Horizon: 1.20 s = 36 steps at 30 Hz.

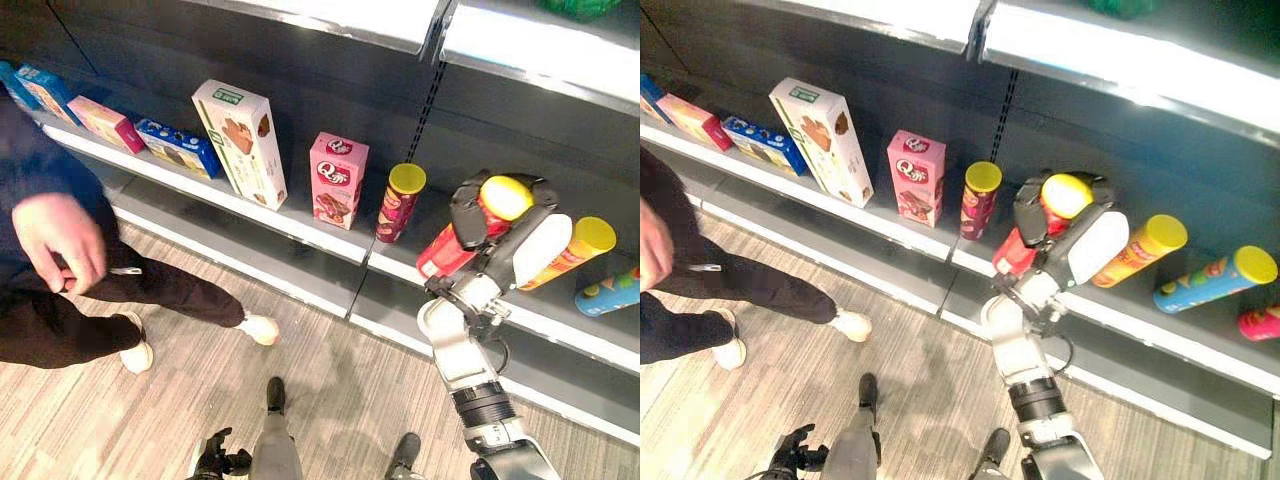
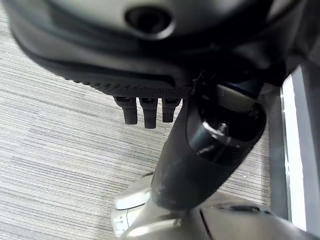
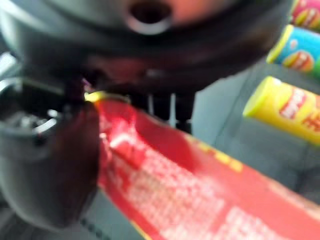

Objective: Put the goods on the table back onto the shelves and tidy them up.

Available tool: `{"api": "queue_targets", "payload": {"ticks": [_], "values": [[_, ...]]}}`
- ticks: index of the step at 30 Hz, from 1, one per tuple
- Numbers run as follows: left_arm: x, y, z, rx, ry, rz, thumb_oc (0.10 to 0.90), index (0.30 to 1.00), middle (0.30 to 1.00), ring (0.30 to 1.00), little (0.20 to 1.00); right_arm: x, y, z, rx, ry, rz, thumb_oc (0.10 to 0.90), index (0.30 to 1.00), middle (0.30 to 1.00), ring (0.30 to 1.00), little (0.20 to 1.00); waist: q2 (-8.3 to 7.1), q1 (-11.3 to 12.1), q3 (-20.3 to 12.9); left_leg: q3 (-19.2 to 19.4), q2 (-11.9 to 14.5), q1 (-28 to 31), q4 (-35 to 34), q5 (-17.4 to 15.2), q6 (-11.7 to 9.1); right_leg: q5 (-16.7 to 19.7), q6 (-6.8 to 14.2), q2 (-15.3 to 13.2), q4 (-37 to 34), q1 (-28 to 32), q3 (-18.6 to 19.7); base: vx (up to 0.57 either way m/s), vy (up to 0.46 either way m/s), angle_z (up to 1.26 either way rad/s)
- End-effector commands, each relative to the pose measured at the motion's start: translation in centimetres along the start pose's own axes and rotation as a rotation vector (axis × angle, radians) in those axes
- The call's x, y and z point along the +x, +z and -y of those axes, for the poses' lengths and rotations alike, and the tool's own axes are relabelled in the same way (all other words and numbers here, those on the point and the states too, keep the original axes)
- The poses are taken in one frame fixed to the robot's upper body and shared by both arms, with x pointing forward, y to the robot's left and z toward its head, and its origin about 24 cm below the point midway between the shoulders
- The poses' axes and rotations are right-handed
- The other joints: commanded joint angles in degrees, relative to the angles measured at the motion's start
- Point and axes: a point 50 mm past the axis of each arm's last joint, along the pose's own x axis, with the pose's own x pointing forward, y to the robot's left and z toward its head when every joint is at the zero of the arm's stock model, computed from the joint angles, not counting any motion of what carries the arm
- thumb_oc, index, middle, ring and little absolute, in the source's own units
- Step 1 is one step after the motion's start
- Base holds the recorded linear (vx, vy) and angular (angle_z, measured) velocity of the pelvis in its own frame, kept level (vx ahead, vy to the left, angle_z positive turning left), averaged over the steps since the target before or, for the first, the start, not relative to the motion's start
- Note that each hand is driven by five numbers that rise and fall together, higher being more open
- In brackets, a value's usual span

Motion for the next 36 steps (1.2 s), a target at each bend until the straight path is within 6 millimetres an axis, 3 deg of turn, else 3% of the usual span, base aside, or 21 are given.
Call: {"api": "queue_targets", "payload": {"ticks": [1, 5, 9, 16, 17, 25, 36], "values": [[-0.8, 0.4, 3.6, 0.059, -0.104, 0.044, 0.8, 0.9, 0.9, 0.9, 0.9, 3.2, 4.2, 0.8, 0.154, -0.118, 0.202, 0.4, 0.3, 0.3, 0.3, 0.3, 1.89, 0.6, -1.4, -2.1, 1.4, -0.1, 0.7, -5.3, 0.2, -6.5, -1.2, 0.3, 0.5, 1.4, -1.3, 0.0, 0.0, 0.0], [-0.8, 0.8, 3.6, 0.069, -0.106, 0.064, 0.8, 0.9, 0.9, 0.9, 0.9, 3.0, 4.5, 0.0, 0.177, -0.1, 0.196, 0.4, 0.3, 0.3, 0.3, 0.3, 2.28, 1.4, -0.9, -2.7, 1.1, -0.7, 0.8, -5.4, 0.3, -6.4, -1.1, -0.1, 0.5, 1.2, -1.8, 0.0, 0.0, 0.0], [-0.7, 1.1, 3.7, 0.097, -0.112, 0.083, 0.8, 0.9, 0.9, 0.9, 0.9, 4.0, 5.1, 0.0, 0.153, -0.149, 0.252, 0.4, 0.3, 0.3, 0.3, 0.3, 2.88, 2.4, -0.2, -3.5, 0.6, -1.7, 0.9, -5.3, 0.4, -6.3, -0.9, -0.5, 0.6, 0.9, -2.5, -0.02, 0.01, 0.03], [-0.3, 2.6, 3.6, 0.089, -0.107, 0.13, 0.8, 0.9, 0.9, 0.9, 0.9, 7.8, 5.5, 0.8, 0.027, -0.304, 0.315, 0.4, 0.3, 0.3, 0.3, 0.3, 4.32, 4.4, 1.5, -5.3, -1.0, -5.3, 2.1, -5.4, 0.6, -5.6, -0.6, -1.9, 1.1, -1.2, -3.5, -0.05, 0.023, 0.14], [-0.1, 3.4, 3.6, 0.088, -0.107, 0.155, 0.8, 0.9, 0.9, 0.9, 0.9, 9.3, 5.8, 1.4, -0.048, -0.356, 0.352, 0.4, 0.3, 0.3, 0.3, 0.3, 4.87, 4.7, 2.4, -5.7, -1.6, -7.2, 2.8, -5.5, 0.7, -5.3, -0.5, -2.5, 1.5, -2.5, -3.5, -0.07, 0.019, 0.1], [0.1, 5.5, 3.9, 0.071, -0.122, 0.22, 0.8, 0.9, 0.9, 0.9, 0.9, 13.9, 7.0, 3.4, -0.226, -0.511, 0.427, 0.4, 0.3, 0.3, 0.3, 0.3, 6.4, 4.7, 4.3, -6.2, -3.3, -12.3, 5.1, -5.5, 1.0, -4.4, -0.2, -4.2, 3.2, -7.3, -2.6, -0.06, 0.011, 0.08], [-0.1, 6.4, 4.5, 0.094, -0.151, 0.272, 0.8, 0.9, 0.9, 0.9, 0.9, 14.7, 5.3, 4.7, -0.149, -0.619, 0.266, 0.4, 0.3, 0.3, 0.3, 0.3, 8.97, 4.0, 5.9, -5.8, -4.4, -15.4, 5.3, -5.4, 1.2, -3.7, 0.4, -5.5, 4.3, -11.1, -1.7, -0.01, -0.008, 0.0]]}}
